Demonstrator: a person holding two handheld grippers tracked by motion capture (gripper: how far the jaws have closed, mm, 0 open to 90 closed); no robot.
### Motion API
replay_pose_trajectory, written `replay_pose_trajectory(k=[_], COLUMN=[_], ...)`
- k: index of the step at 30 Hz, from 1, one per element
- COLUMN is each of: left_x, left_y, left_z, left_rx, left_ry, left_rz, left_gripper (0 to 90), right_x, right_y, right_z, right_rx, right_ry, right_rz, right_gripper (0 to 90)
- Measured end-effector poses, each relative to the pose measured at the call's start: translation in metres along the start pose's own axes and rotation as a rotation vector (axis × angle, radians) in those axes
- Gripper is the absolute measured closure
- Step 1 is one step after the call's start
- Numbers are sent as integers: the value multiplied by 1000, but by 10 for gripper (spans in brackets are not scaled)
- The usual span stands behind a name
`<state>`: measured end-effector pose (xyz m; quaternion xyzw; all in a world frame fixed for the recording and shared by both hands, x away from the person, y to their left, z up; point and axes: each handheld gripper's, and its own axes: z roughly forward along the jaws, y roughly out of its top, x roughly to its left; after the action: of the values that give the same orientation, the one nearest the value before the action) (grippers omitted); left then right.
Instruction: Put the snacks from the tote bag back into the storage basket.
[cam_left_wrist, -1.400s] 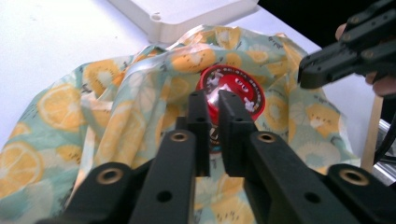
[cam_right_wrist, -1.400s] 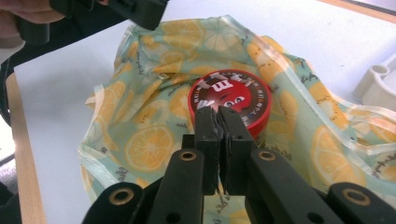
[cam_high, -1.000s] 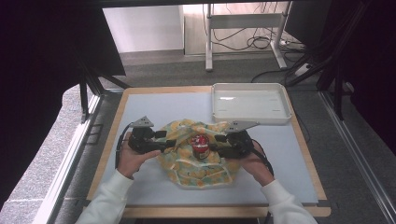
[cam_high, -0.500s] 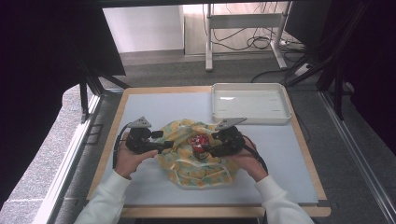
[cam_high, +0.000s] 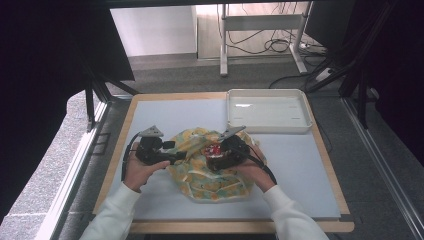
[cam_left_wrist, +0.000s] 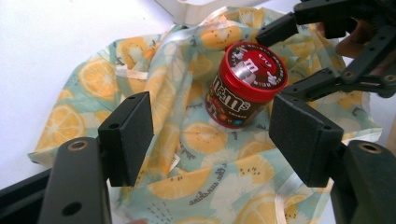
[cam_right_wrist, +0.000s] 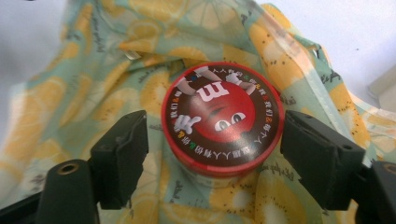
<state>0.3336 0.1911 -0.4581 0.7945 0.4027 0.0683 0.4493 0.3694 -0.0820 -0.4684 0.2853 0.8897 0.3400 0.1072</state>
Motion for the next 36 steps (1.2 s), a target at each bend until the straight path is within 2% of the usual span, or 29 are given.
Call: replay_pose_trajectory(k=[8,9,15,17,20,31,36], left_x=[1,2,3,3,4,5,5], left_y=[-1,-2,-2,-2,-4,-4,-4], left_z=[4,4,5,5,8,8,7], left_rx=[14,16,16,20,25,11,8], left_ry=[3,3,-1,0,-13,-11,-16], left_rz=[-6,-6,-13,-14,-34,-27,-27], left_gripper=[306,306,307,308,310,314,312], right_x=[2,2,1,2,3,4,7], right_y=[1,1,1,1,3,10,14], right_z=[25,27,27,26,20,-6,-17], right_rx=[79,82,79,78,47,-16,-40], right_ry=[-42,-46,-42,-37,-26,21,34], right_rz=[-1,-2,-19,-22,-25,-43,-66], right_gripper=[216,239,252,253,254,255,255])
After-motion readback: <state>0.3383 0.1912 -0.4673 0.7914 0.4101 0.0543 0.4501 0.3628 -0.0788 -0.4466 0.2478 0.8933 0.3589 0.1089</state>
